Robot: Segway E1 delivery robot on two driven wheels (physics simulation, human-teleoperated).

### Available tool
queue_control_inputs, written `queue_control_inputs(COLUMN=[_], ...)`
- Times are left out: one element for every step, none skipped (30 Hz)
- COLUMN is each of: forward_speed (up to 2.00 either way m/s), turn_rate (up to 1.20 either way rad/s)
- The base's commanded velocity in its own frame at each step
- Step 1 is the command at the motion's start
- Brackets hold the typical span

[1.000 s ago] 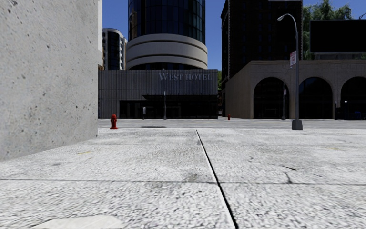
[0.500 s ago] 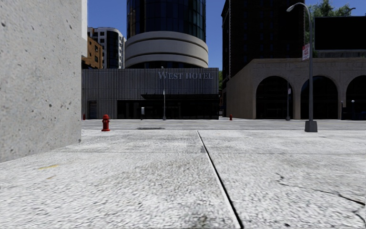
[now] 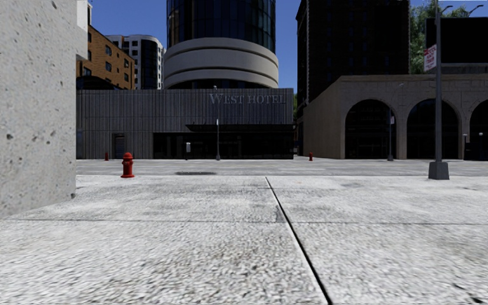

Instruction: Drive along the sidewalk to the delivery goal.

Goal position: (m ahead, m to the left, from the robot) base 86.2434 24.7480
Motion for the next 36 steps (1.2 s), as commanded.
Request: queue_control_inputs(forward_speed=[2.00,2.00,2.00,2.00,2.00,2.00,2.00,2.00,2.00,2.00,2.00,2.00,2.00,2.00,2.00,2.00,2.00,2.00,2.00,2.00,2.00,2.00,2.00,2.00,2.00,2.00,2.00,2.00,2.00,2.00,2.00,2.00,2.00,2.00,2.00,2.00], turn_rate=[0.00,0.00,0.00,0.00,0.00,0.00,0.00,0.00,0.00,0.04,0.21,0.25,0.27,0.31,0.31,0.35,0.35,0.36,0.36,0.36,0.38,0.39,0.39,0.39,0.39,0.39,0.39,0.41,0.49,0.49,0.53,0.54,0.54,0.54,0.54,0.54])
